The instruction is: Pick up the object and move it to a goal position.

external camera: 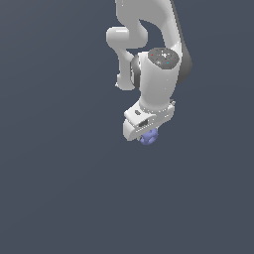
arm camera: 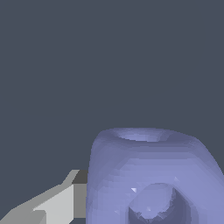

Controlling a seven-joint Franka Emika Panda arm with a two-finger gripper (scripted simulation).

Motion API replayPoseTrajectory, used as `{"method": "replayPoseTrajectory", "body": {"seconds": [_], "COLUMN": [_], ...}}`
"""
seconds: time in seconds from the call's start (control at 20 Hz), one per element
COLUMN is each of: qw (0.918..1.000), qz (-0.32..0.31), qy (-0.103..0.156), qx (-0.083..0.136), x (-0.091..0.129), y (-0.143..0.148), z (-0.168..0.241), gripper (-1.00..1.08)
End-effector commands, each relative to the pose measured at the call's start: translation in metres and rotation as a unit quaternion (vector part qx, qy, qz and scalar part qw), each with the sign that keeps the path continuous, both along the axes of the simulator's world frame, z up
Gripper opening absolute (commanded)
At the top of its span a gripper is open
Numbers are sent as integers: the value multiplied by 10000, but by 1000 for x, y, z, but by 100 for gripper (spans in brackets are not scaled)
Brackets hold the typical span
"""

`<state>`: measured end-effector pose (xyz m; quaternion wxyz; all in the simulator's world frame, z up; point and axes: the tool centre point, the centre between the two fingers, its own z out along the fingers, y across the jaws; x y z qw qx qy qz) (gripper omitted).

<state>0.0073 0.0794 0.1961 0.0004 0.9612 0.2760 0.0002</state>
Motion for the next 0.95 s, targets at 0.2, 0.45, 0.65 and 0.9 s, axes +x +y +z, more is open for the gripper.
{"method": "replayPoseTrajectory", "body": {"seconds": [0.2,0.45,0.65,0.9], "qw": [10000,10000,10000,10000], "qz": [2,1,1,-2], "qy": [3,3,3,3], "qx": [4,5,5,5], "x": [-8,-11,-12,-11], "y": [0,1,1,1], "z": [66,101,117,124], "gripper": [-100,-100,-100,-100]}}
